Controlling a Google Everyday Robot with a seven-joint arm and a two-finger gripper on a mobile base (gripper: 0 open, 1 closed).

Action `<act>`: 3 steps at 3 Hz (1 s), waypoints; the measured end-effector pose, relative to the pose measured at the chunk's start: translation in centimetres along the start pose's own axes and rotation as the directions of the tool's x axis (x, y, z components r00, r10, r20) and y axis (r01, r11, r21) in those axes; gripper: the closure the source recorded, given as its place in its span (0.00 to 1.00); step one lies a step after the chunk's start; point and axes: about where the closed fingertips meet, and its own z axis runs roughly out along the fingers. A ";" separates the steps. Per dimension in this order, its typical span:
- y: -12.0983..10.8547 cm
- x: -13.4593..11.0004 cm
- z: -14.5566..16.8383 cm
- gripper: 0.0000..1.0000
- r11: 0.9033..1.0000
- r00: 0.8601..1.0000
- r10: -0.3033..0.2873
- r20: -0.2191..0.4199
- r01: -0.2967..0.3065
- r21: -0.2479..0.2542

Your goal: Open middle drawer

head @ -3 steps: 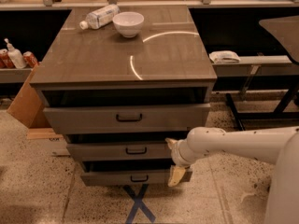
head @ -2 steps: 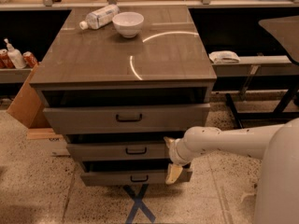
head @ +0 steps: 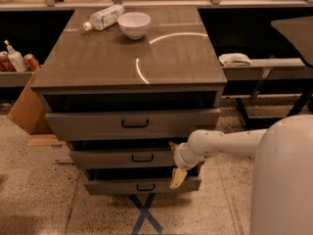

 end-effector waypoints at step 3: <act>2.0 -0.3 -2.1 0.66 1.000 1.000 0.009 0.009 -0.009 0.018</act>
Offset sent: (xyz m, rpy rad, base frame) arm -0.0215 -0.0025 0.0080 -0.0031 0.0028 -0.0047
